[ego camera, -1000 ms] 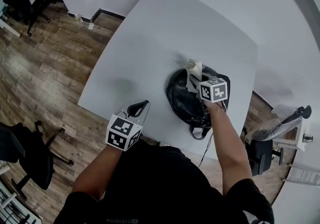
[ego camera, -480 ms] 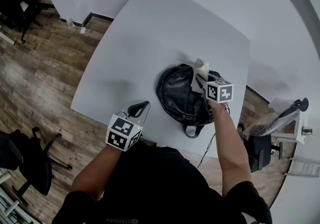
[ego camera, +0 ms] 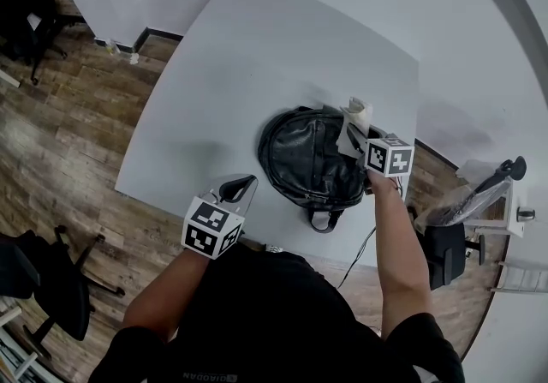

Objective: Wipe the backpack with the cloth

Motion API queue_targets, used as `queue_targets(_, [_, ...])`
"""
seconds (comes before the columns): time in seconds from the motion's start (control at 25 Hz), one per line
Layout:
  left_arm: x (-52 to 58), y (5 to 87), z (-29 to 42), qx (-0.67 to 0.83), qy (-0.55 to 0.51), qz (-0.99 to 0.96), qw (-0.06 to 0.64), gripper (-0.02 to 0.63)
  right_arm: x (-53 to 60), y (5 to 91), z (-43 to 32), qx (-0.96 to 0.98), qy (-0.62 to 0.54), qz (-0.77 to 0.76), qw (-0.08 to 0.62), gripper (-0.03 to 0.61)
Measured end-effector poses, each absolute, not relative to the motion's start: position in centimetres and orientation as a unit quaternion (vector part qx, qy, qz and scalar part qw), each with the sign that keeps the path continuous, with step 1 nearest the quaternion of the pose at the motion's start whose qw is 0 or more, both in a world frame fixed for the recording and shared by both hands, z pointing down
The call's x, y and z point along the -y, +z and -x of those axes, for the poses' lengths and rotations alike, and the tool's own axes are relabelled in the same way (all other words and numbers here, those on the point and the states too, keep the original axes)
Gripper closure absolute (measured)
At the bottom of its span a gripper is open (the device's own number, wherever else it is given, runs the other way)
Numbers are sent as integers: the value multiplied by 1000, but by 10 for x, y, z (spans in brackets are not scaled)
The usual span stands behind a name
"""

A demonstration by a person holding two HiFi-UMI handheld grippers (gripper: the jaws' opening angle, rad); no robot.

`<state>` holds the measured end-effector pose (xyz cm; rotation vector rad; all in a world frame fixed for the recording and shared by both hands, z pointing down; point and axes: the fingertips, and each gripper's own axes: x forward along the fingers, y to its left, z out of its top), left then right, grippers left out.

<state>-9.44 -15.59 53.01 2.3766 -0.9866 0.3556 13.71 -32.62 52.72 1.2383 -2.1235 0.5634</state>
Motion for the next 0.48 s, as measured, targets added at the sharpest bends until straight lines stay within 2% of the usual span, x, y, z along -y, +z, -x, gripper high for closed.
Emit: queue_targets(0.48, [150,527,78,352,142,-891,249,607,319,487,-183,789,192,-516,273,486])
